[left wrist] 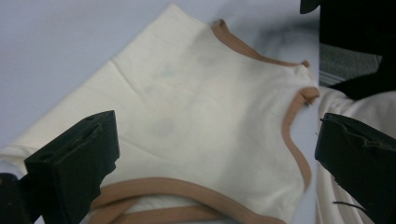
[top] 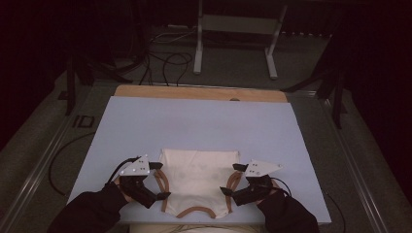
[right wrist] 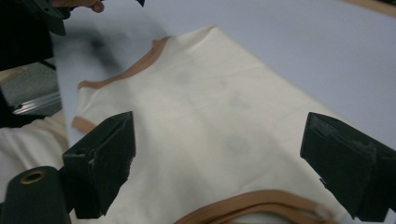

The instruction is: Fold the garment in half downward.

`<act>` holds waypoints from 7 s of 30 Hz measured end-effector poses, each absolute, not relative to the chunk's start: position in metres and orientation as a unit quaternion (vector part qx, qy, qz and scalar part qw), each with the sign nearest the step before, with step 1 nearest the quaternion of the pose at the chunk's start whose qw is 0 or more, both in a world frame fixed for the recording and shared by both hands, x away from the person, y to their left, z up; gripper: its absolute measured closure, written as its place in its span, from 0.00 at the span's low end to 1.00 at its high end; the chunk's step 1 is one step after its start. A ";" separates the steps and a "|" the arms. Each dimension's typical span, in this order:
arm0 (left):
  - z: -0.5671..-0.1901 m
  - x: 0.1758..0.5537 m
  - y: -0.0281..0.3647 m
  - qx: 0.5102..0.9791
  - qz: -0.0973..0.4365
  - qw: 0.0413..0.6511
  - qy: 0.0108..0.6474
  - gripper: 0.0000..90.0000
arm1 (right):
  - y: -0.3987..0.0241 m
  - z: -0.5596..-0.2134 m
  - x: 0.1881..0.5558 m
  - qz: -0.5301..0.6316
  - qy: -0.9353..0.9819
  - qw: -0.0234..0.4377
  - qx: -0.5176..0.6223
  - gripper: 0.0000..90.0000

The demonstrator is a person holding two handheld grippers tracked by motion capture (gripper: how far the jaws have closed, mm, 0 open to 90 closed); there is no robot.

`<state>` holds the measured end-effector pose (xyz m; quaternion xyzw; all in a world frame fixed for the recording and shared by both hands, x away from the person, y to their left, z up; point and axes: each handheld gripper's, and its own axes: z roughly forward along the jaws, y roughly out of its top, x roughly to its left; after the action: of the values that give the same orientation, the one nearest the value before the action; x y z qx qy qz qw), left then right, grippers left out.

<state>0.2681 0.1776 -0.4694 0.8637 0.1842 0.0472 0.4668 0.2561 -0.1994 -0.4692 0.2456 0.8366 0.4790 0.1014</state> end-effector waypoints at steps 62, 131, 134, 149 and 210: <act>-0.509 0.367 0.183 0.853 0.081 0.387 0.341 0.39 | -0.216 -0.505 0.367 0.413 0.839 0.095 0.341 0.17; -0.504 0.427 0.164 0.834 0.095 0.384 0.384 0.99 | -0.227 -0.494 0.425 0.352 0.842 0.145 0.383 0.99; -0.504 0.432 0.162 0.833 0.100 0.384 0.386 0.99 | -0.226 -0.492 0.432 0.349 0.841 0.150 0.385 0.99; -0.509 0.453 0.154 0.828 0.116 0.376 0.399 0.99 | -0.229 -0.505 0.454 0.344 0.830 0.146 0.414 0.99; -0.485 0.435 0.173 0.826 0.097 0.401 0.383 0.23 | -0.220 -0.487 0.446 0.375 0.832 0.113 0.392 0.15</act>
<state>0.4352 0.1730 -0.4846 0.8265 0.3828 0.0974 0.4011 0.4462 -0.2195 -0.4868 0.3921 0.8322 0.3754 0.1132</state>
